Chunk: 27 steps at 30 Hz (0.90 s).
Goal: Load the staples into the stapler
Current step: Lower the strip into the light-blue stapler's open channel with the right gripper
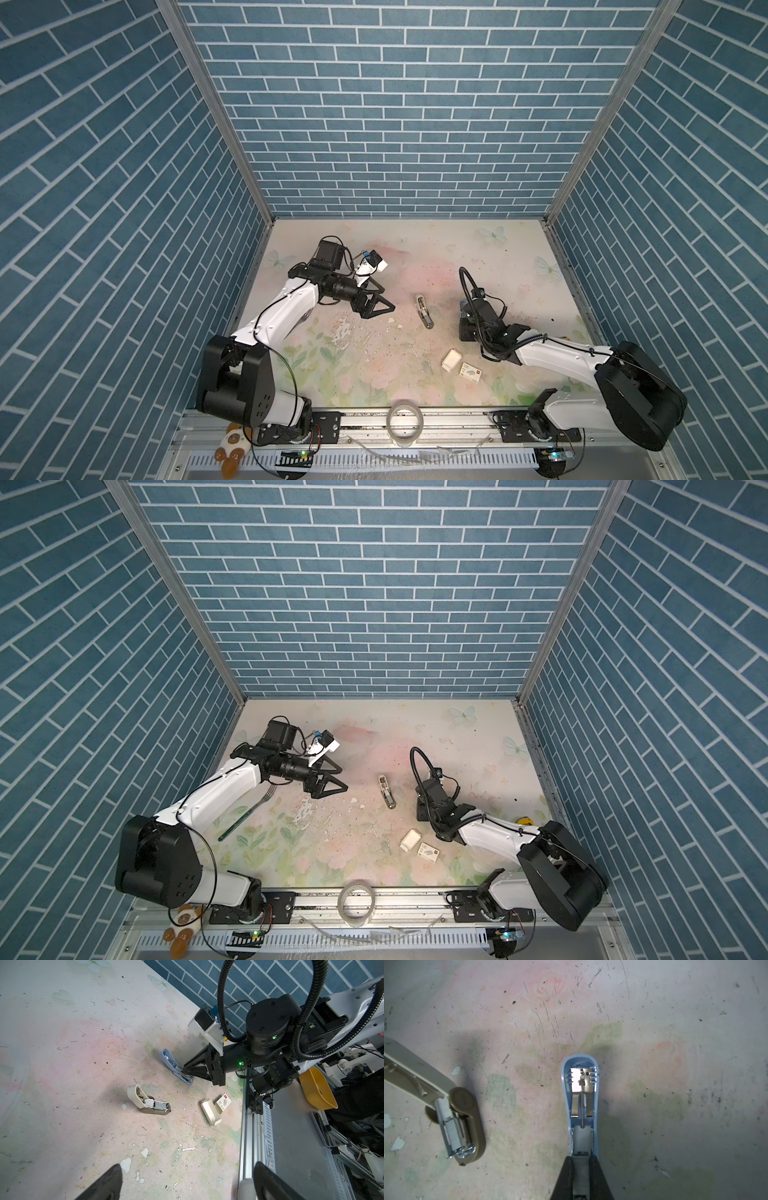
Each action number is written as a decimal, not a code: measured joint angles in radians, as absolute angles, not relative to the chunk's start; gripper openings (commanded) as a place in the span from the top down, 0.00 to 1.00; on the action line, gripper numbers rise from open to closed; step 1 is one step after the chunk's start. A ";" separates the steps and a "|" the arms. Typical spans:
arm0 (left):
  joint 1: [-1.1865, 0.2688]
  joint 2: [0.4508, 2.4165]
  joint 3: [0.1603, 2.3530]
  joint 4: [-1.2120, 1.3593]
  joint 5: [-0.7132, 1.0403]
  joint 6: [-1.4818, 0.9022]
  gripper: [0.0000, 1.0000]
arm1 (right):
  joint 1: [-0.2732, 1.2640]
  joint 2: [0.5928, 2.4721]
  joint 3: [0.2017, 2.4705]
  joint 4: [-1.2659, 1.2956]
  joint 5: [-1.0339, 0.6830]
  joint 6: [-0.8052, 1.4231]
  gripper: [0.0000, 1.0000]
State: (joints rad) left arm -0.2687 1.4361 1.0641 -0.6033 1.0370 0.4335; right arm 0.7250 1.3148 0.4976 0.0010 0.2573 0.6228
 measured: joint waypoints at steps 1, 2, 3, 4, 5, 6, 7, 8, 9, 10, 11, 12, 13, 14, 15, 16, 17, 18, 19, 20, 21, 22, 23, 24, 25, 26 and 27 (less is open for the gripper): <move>-0.269 1.436 1.064 -0.603 1.037 0.434 0.01 | 0.725 1.315 0.498 0.001 0.257 0.623 0.92; -0.269 1.436 1.064 -0.603 1.037 0.434 0.01 | 0.725 1.315 0.498 0.001 0.257 0.623 0.91; -0.269 1.436 1.064 -0.603 1.037 0.434 0.01 | 0.725 1.315 0.498 0.001 0.257 0.623 0.91; -0.269 1.436 1.064 -0.603 1.037 0.434 0.01 | 0.725 1.315 0.498 0.001 0.257 0.623 0.91; -0.269 1.436 1.064 -0.603 1.037 0.434 0.01 | 0.725 1.315 0.498 0.001 0.257 0.623 0.91; -0.269 1.436 1.064 -0.603 1.037 0.434 0.01 | 0.725 1.315 0.498 0.001 0.257 0.623 0.90; -0.269 1.436 1.064 -0.603 1.037 0.434 0.01 | 0.725 1.315 0.498 0.001 0.256 0.623 0.90; -0.269 1.436 1.064 -0.603 1.037 0.434 0.01 | 0.725 1.316 0.498 0.001 0.254 0.623 0.90; -0.269 1.436 1.064 -0.603 1.037 0.434 0.01 | 0.725 1.317 0.498 0.001 0.253 0.623 0.90; -0.269 1.436 1.064 -0.603 1.037 0.434 0.01 | 0.725 1.319 0.498 0.001 0.252 0.623 0.90; -0.269 1.436 1.064 -0.603 1.037 0.434 0.01 | 0.725 1.320 0.498 0.001 0.251 0.623 0.89; -0.269 1.436 1.064 -0.603 1.037 0.434 0.01 | 0.725 1.321 0.498 0.001 0.250 0.624 0.89; -0.269 1.436 1.064 -0.603 1.037 0.434 0.01 | 0.725 1.322 0.498 0.001 0.250 0.624 0.89; -0.269 1.436 1.063 -0.603 1.037 0.434 0.01 | 0.725 1.324 0.498 0.001 0.249 0.624 0.89; -0.269 1.436 1.062 -0.602 1.037 0.434 0.01 | 0.725 1.325 0.498 0.001 0.249 0.624 0.89; -0.269 1.436 1.061 -0.601 1.037 0.434 0.01 | 0.725 1.325 0.498 0.001 0.249 0.624 0.88; -0.269 1.436 1.061 -0.601 1.037 0.434 0.01 | 0.724 1.325 0.498 0.001 0.248 0.624 0.87; -0.269 1.436 1.060 -0.600 1.037 0.434 0.01 | 0.724 1.325 0.498 0.001 0.248 0.624 0.86; -0.269 1.436 1.060 -0.600 1.037 0.434 0.01 | 0.724 1.325 0.498 0.001 0.248 0.624 0.86; -0.269 1.436 1.060 -0.600 1.037 0.434 0.01 | 0.724 1.325 0.498 0.001 0.248 0.624 0.85; -0.269 1.436 1.060 -0.600 1.037 0.434 0.01 | 0.724 1.325 0.498 0.001 0.248 0.624 0.84; -0.269 1.436 1.060 -0.600 1.037 0.434 0.01 | 0.724 1.325 0.498 0.001 0.248 0.624 0.83; -0.269 1.436 1.060 -0.600 1.037 0.434 0.01 | 0.724 1.325 0.498 0.001 0.248 0.624 0.83; -0.269 1.436 1.060 -0.600 1.037 0.434 0.01 | 0.724 1.325 0.498 0.000 0.247 0.624 0.82; -0.269 1.436 1.060 -0.600 1.037 0.434 0.01 | 0.724 1.325 0.498 0.000 0.247 0.624 0.82; -0.269 1.436 1.060 -0.600 1.037 0.434 0.01 | 0.724 1.325 0.498 0.000 0.247 0.624 0.81; -0.269 1.436 1.060 -0.600 1.037 0.434 0.01 | 0.724 1.325 0.498 0.000 0.247 0.624 0.81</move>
